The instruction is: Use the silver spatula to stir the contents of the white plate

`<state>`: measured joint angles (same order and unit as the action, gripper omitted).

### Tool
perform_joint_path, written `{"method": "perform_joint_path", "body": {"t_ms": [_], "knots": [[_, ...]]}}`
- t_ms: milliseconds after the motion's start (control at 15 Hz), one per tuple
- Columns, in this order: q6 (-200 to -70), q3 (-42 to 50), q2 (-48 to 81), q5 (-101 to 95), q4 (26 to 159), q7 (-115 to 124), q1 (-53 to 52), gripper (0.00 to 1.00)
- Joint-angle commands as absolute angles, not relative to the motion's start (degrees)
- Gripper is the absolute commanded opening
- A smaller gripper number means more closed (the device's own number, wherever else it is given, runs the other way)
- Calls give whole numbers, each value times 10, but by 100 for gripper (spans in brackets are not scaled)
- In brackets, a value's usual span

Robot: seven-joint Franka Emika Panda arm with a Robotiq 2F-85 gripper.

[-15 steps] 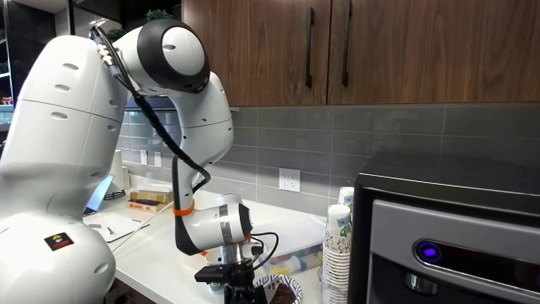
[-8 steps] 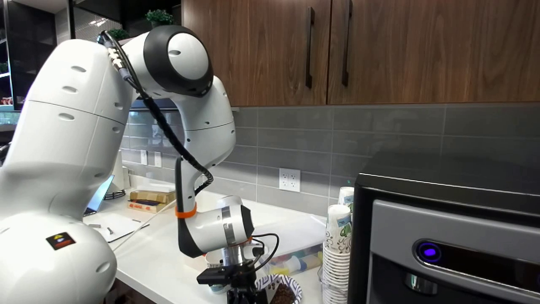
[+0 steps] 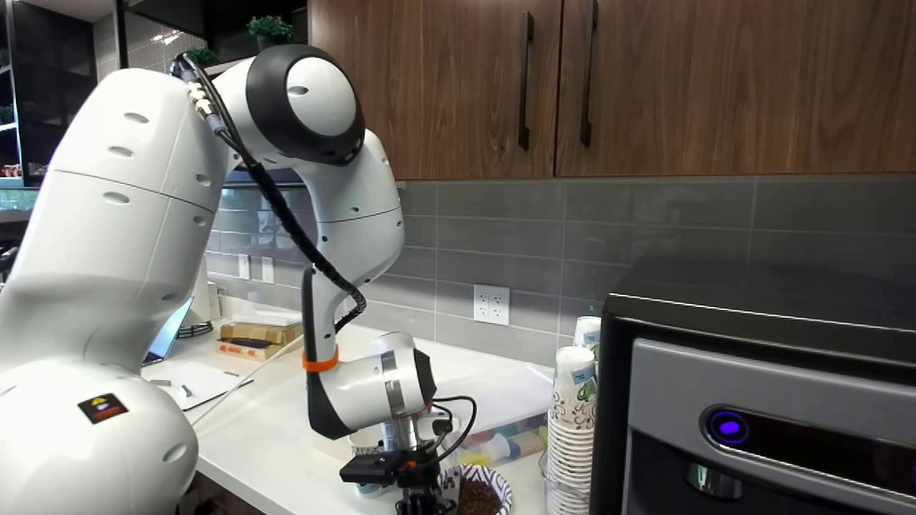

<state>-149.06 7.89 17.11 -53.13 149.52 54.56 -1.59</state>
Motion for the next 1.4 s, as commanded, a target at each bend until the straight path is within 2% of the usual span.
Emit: {"method": "perform_joint_path", "body": {"t_ms": [0, 600, 1333], "knots": [[-1512, 91, 183, -553, 1492, 570, -15, 0], [-1496, 73, 134, -473, 1513, 515, -3, 1], [-1305, 26, -21, -147, 1512, 232, -4, 1]]}}
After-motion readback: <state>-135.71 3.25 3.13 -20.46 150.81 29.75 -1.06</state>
